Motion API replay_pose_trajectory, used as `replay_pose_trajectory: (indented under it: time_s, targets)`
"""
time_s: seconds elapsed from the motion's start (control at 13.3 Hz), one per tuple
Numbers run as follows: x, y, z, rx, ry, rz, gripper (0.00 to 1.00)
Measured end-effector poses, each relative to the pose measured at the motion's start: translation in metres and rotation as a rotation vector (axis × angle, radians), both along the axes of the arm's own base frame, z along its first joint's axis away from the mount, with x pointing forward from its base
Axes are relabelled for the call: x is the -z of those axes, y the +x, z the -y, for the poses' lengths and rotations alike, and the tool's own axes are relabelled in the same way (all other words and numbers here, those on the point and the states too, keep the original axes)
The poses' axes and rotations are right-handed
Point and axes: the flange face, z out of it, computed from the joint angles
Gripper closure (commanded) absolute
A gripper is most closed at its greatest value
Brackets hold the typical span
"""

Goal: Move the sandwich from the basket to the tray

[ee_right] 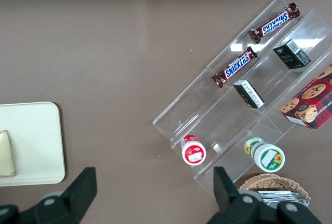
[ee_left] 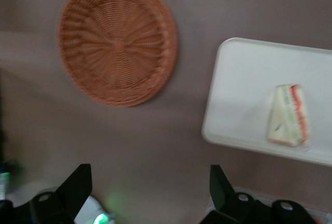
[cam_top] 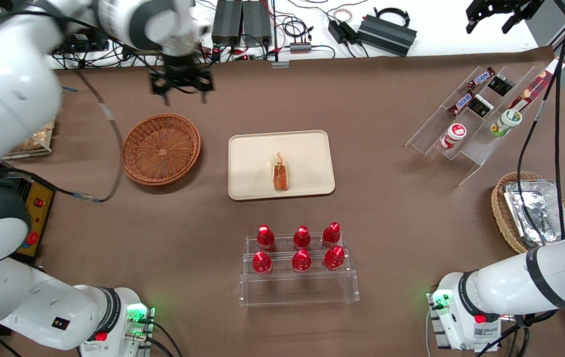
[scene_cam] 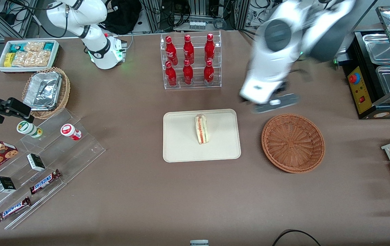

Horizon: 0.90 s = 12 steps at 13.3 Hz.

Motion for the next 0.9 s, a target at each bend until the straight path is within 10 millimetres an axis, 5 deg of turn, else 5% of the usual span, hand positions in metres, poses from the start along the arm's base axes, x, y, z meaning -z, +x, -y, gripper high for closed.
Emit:
replay_pose_trajectory:
  time_s: [0.23, 0.38, 0.68, 0.9]
  targets:
    - [-0.037, -0.001, -0.108, 0.081, -0.044, -0.032, 0.0]
    - [-0.044, -0.006, -0.151, 0.149, -0.069, -0.038, 0.0]
    - [-0.048, -0.006, -0.189, 0.241, -0.1, -0.045, 0.0]
    - [-0.06, -0.004, -0.196, 0.255, -0.105, -0.021, 0.0]
